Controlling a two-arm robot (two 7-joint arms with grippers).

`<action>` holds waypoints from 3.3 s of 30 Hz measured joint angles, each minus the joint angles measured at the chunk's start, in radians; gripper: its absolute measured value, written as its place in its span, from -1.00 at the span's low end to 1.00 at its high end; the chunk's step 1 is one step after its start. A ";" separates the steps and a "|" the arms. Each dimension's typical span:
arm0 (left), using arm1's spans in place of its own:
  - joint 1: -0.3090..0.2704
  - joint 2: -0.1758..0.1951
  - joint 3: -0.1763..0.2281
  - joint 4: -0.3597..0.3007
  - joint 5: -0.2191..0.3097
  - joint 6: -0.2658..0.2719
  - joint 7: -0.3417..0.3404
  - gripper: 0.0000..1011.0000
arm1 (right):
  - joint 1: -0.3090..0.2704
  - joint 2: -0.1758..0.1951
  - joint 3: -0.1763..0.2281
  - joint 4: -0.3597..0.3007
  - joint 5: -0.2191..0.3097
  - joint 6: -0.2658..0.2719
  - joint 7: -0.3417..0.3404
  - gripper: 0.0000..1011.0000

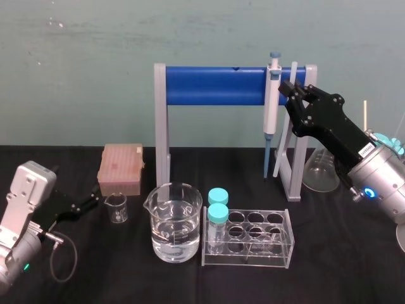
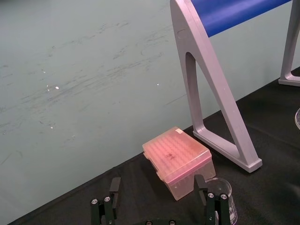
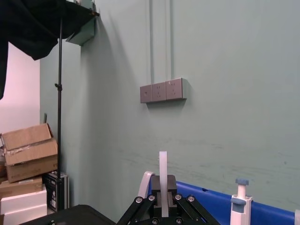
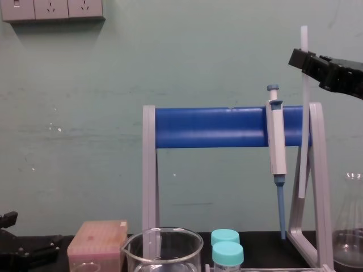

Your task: Pick up the stirring rod with one hand, then place it down.

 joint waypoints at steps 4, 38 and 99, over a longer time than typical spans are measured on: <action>0.000 0.000 0.000 0.000 0.000 0.000 0.000 0.98 | 0.000 0.001 -0.001 0.001 -0.001 0.001 0.000 -0.86; 0.000 0.000 0.000 0.000 0.000 0.000 0.000 0.98 | -0.008 0.003 -0.013 -0.001 0.002 0.009 0.004 -0.86; 0.000 0.000 0.000 0.000 0.000 0.000 0.000 0.98 | -0.043 0.016 -0.113 0.143 -0.037 -0.096 0.138 -0.86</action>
